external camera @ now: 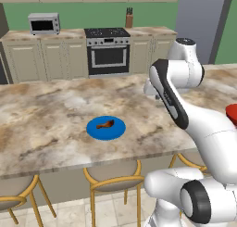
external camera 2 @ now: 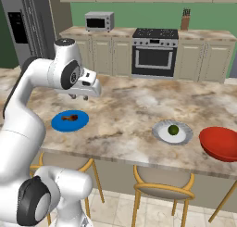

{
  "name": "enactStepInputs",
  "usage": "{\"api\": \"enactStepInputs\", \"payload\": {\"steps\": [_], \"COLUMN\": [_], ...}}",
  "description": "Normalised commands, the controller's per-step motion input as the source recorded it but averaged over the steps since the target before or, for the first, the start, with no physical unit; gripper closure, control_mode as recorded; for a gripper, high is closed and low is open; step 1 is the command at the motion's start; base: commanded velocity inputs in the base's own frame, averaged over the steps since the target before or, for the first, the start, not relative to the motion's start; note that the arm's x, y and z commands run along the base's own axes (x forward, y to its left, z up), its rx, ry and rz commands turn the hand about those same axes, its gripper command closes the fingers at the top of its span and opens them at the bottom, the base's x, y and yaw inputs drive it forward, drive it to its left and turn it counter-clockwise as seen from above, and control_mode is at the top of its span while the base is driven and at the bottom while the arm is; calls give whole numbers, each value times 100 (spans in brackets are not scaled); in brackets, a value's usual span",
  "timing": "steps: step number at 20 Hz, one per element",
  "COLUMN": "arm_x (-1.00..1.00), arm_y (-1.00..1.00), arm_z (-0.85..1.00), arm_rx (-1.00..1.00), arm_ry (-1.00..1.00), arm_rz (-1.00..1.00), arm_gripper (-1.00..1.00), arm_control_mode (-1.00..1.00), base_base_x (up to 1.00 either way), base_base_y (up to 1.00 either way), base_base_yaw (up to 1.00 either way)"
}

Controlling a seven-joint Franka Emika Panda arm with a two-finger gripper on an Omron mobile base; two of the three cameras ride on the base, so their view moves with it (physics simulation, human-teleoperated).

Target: Pick the chicken drumstick and lime from their plates and place them in the bowl. Then put the bowl in the fridge.

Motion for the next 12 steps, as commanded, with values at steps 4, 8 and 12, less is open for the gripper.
{"api": "enactStepInputs", "payload": {"steps": [4, 8, 12], "arm_x": [-4, -7, -5], "arm_y": [0, 9, 42], "arm_z": [0, 0, -5], "arm_rx": [0, 0, 0], "arm_ry": [0, -7, -5], "arm_rz": [0, 0, -15], "arm_gripper": [-100, -100, -100], "arm_control_mode": [-100, -100, -100], "base_base_x": [0, 0, 0], "base_base_y": [0, 0, 0], "base_base_yaw": [0, 0, 0]}}
